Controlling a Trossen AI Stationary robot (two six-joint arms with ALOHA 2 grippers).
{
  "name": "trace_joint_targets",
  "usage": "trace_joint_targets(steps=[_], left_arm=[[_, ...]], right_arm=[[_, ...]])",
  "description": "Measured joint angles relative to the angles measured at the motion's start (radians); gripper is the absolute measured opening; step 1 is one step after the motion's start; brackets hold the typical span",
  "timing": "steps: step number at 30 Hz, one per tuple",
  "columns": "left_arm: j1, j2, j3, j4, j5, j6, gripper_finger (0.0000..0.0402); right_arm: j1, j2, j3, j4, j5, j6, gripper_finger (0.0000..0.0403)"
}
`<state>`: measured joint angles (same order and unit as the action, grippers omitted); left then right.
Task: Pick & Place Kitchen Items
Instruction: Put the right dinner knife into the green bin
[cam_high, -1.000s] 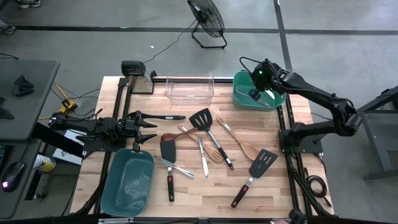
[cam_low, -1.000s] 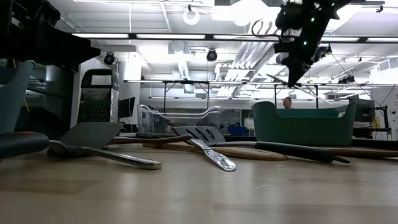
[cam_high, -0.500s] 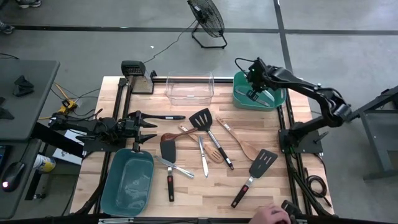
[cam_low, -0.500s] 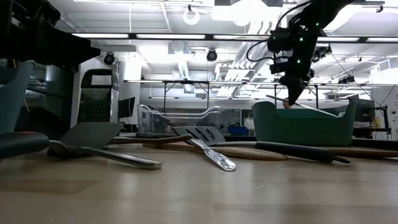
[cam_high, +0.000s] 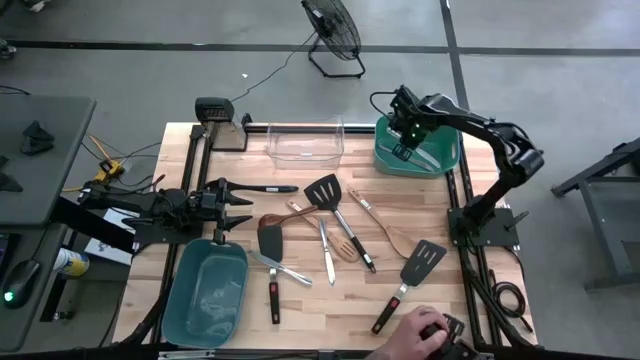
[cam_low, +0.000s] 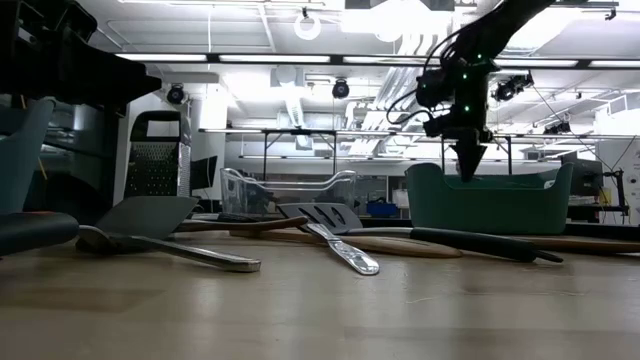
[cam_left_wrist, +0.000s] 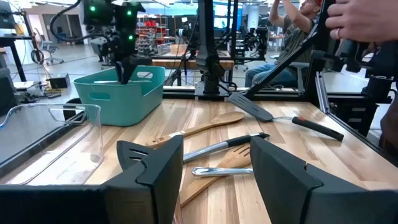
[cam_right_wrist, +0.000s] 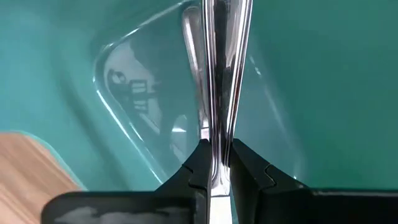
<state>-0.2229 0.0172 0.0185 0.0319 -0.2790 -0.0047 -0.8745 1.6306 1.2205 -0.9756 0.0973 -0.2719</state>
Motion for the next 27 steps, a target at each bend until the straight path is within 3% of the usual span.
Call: trace_joint_targets(steps=[6, 19, 27], left_arm=[[0.0, 0.0, 0.0, 0.0, 0.0, 0.0, 0.0184], [0.0, 0.0, 0.0, 0.0, 0.0, 0.0, 0.0184], [0.0, 0.0, 0.0, 0.0, 0.0, 0.0, 0.0184]], right_arm=[[-0.012, 0.044, 0.0, 0.041, 0.004, -0.118, 0.0026], [-0.045, 0.143, 0.0, 0.09, 0.041, -0.206, 0.0026], [-0.057, 0.152, 0.0, 0.087, 0.034, -0.173, 0.0061]])
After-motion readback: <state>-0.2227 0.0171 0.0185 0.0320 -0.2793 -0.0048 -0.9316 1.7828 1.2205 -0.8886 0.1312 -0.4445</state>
